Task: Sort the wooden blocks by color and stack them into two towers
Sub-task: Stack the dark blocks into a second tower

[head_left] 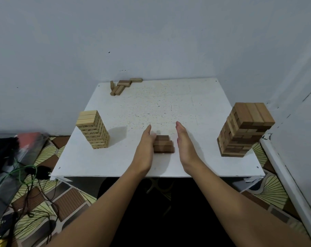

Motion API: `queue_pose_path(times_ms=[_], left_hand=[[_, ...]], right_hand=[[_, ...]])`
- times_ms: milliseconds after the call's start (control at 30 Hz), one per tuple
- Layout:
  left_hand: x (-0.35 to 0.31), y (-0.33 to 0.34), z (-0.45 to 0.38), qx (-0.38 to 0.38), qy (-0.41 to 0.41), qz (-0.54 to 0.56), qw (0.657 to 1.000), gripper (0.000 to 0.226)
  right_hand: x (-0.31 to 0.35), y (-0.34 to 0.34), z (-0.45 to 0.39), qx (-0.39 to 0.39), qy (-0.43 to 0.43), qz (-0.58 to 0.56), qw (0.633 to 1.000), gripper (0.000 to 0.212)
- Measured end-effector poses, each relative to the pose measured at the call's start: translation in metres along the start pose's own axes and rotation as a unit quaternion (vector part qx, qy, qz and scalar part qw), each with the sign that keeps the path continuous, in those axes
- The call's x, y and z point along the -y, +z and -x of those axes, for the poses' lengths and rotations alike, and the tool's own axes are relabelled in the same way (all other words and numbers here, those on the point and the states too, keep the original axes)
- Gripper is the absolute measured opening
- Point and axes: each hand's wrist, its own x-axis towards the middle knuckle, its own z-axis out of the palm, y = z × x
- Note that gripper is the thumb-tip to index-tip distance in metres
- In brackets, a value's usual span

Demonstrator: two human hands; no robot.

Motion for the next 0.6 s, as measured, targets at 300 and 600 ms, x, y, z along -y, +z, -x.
queue_pose_path(times_ms=[300,600], left_hand=[[0.005,0.019,0.006,-0.05,-0.009,0.078,0.996,0.08],[0.012,0.019,0.006,-0.059,0.01,0.059,0.996,0.057]], right_hand=[[-0.012,0.014,-0.004,0.001,0.016,-0.049,0.999,0.064],[-0.014,0.015,-0.002,0.005,0.021,-0.057,0.998,0.058]])
